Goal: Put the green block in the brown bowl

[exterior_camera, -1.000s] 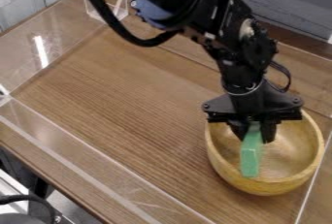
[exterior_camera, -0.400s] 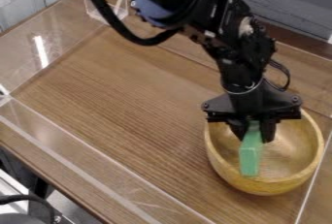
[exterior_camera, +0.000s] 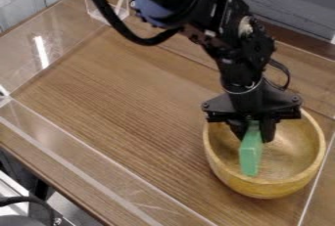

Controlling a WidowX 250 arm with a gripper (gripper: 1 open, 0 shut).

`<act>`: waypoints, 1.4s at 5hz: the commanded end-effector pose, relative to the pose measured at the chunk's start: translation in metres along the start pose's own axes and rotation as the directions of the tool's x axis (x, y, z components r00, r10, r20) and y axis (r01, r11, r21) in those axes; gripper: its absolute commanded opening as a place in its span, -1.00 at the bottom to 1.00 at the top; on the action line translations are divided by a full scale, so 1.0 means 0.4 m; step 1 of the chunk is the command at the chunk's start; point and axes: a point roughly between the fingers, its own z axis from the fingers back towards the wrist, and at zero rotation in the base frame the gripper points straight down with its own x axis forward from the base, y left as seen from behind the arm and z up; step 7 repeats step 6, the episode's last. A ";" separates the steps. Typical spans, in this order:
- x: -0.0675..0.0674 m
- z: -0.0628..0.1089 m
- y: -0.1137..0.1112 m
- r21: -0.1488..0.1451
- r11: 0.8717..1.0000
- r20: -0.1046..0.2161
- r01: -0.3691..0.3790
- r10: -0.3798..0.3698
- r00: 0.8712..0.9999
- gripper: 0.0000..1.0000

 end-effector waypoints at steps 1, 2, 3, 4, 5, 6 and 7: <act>0.014 0.009 -0.010 -0.018 1.000 0.018 -0.006 0.006 1.000 -1.00; 0.015 0.008 -0.009 -0.018 1.000 0.015 -0.007 0.007 1.000 -1.00; 0.015 0.006 -0.008 -0.018 1.000 0.012 -0.008 0.008 1.000 -1.00; 0.016 0.005 -0.007 -0.018 1.000 0.009 -0.009 0.010 1.000 -1.00; 0.016 0.003 -0.005 -0.018 1.000 0.007 -0.011 0.011 1.000 -1.00; 0.017 0.003 -0.004 -0.018 1.000 0.004 -0.013 0.013 1.000 -1.00; 0.017 0.003 -0.004 -0.018 1.000 0.004 -0.013 0.013 1.000 -1.00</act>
